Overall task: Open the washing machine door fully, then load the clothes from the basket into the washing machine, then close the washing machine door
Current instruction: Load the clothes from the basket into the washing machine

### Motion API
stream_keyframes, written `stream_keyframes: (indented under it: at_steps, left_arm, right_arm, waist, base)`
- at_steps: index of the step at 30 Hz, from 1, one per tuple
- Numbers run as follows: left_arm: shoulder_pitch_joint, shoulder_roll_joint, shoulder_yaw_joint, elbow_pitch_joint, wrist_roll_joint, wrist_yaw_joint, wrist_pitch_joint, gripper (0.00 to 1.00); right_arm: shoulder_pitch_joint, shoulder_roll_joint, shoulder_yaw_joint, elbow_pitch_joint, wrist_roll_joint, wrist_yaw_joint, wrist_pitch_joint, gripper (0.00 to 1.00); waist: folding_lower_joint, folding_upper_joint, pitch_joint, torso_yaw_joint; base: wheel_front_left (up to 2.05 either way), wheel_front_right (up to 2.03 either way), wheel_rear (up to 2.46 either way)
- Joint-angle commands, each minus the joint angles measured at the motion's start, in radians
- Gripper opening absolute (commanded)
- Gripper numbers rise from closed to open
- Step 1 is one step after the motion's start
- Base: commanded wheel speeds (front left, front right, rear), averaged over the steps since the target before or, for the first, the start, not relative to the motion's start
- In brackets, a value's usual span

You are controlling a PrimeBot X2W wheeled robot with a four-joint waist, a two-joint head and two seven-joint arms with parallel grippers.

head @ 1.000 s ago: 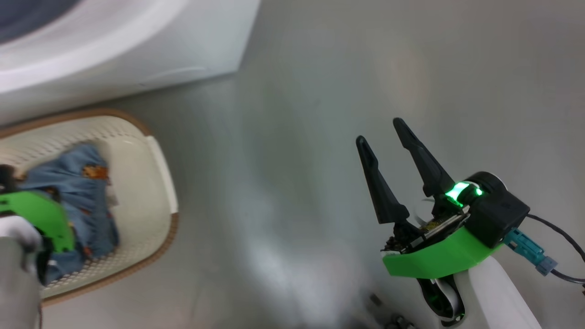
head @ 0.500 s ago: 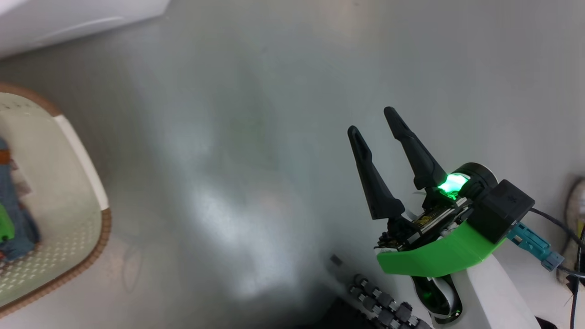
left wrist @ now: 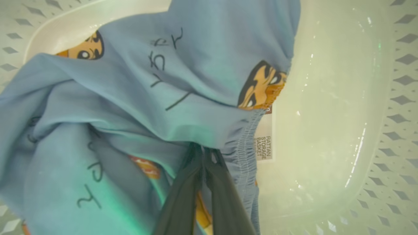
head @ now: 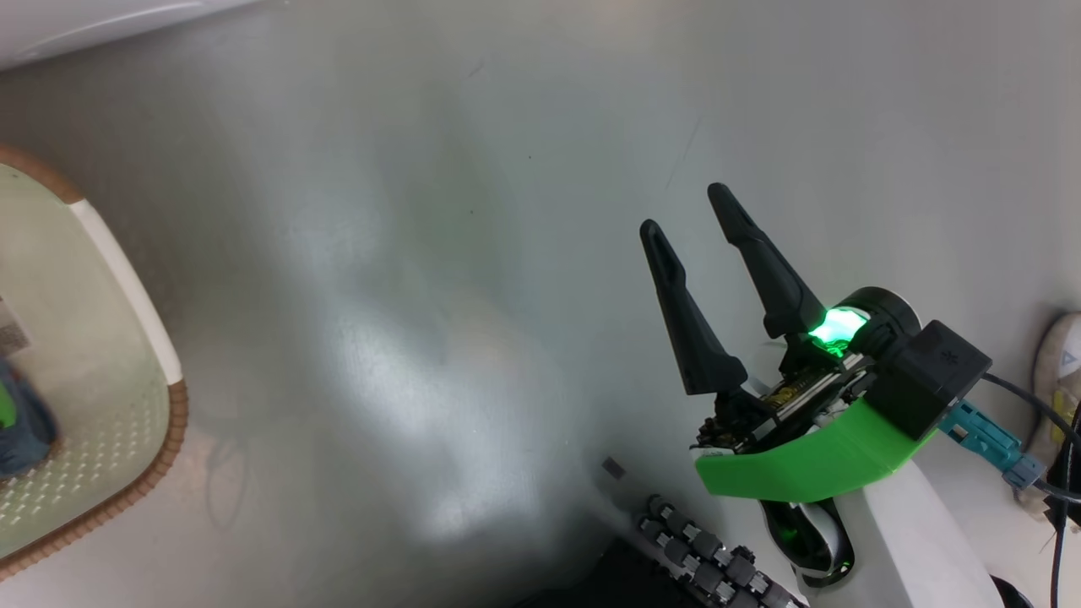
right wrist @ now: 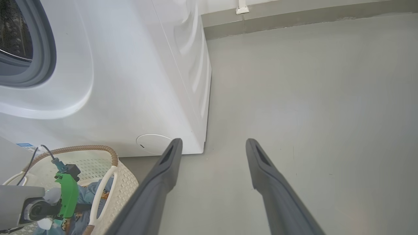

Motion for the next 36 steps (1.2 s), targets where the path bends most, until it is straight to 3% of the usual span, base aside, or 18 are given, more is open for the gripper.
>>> stream_keyframes:
  at_steps: [1,13,23,28,32,36]
  left_arm:
    - [0.013,0.038,0.024,-0.003,-0.015,0.011,-0.017,0.00]
    - [0.043,-0.037,0.042,-0.025,-0.053,-0.008,-0.173,0.00]
    - [0.129,-0.132,0.065,-0.034,-0.096,-0.051,-0.376,0.00]
    - [0.172,-0.167,0.070,-0.057,-0.101,-0.055,-0.423,0.00]
    - [0.226,-0.185,0.094,-0.127,-0.099,-0.049,-0.439,0.00]
    - [0.343,-0.204,0.159,-0.364,-0.039,0.001,-0.440,0.00]
  right_arm:
    - [0.023,-0.003,0.008,-0.016,0.006,0.006,-0.012,1.00]
    - [0.037,-0.003,-0.045,0.002,-0.047,0.006,-0.012,1.00]
    - [0.067,-0.003,-0.086,0.043,-0.132,0.006,-0.012,1.00]
    - [0.090,-0.003,-0.100,0.065,-0.153,0.006,-0.012,1.00]
    - [0.119,-0.003,-0.118,0.083,-0.170,0.006,-0.012,1.00]
    - [0.159,-0.003,-0.149,0.096,-0.192,0.006,-0.011,1.00]
  waist:
    - [0.0000,-0.0001,-0.008,0.008]
    - [0.0000,-0.0001,-0.103,0.106]
    - [0.0000,-0.0001,-0.249,0.224]
    - [0.0000,-0.0001,-0.318,0.267]
    - [0.0000,-0.0001,-0.385,0.303]
    - [0.0000,-0.0001,-0.461,0.343]
  base:
    - [0.00,0.00,0.00]
    - [0.00,0.00,0.00]
    - [0.00,0.00,0.00]
    - [0.00,0.00,0.00]
    - [0.00,0.00,0.00]
    - [0.00,0.00,0.00]
